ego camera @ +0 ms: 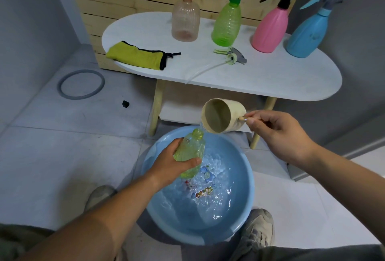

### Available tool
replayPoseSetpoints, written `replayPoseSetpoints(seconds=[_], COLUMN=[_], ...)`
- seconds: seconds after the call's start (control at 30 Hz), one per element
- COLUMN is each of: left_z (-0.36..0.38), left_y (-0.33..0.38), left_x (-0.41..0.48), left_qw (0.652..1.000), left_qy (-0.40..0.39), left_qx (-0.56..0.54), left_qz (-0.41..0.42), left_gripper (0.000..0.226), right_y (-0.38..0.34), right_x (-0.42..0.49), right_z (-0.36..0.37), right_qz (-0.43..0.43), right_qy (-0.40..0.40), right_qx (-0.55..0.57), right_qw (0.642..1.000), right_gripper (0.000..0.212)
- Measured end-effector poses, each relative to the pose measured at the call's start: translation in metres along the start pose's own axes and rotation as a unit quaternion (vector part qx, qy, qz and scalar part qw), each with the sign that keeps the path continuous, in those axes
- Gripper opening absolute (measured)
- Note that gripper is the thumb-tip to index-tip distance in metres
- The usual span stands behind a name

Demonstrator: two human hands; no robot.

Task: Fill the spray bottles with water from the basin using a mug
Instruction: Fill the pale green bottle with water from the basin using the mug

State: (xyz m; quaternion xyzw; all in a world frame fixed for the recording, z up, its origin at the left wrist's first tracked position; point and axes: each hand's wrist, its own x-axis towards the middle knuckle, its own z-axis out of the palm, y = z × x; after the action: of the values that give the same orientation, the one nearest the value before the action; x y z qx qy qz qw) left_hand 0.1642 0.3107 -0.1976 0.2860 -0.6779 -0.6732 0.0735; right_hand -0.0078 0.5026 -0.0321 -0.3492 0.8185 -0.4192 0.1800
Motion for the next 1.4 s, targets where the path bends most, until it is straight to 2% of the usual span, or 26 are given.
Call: replayPoseSetpoints(seconds=[0.27, 0.4, 0.5, 0.77, 0.93, 1.4], left_z=[0.0004, -0.0002, -0.0003, 0.0009, 0.0001, 0.0011], left_y=[0.0031, 0.0026, 0.0036, 0.0057, 0.0051, 0.0041], left_x=[-0.0016, -0.0021, -0.0027, -0.0042, -0.0045, -0.0053], left_qw=[1.000, 1.000, 1.000, 1.000, 1.000, 1.000], left_qy=[-0.004, -0.008, -0.008, -0.010, -0.009, -0.004], left_qx=[0.001, -0.005, -0.001, 0.001, 0.015, 0.018], left_qz=[-0.007, -0.008, -0.009, -0.006, -0.004, 0.000], left_gripper=[0.079, 0.063, 0.065, 0.076, 0.062, 0.055], right_y=[-0.0070, -0.0079, -0.0070, -0.0065, -0.0043, -0.0023], right_x=[-0.0014, -0.0013, -0.0011, -0.0010, 0.0003, 0.0002], right_z=[0.0010, 0.0013, 0.0014, 0.0026, 0.0037, 0.0045], right_qz=[-0.007, -0.014, -0.017, -0.066, -0.086, -0.110], right_qy=[0.009, 0.013, 0.006, 0.009, 0.008, 0.002], right_qx=[-0.011, -0.010, -0.025, -0.067, -0.086, -0.113], right_qw=[1.000, 1.000, 1.000, 0.995, 0.993, 0.987], right_gripper=[0.018, 0.018, 0.012, 0.020, 0.022, 0.020])
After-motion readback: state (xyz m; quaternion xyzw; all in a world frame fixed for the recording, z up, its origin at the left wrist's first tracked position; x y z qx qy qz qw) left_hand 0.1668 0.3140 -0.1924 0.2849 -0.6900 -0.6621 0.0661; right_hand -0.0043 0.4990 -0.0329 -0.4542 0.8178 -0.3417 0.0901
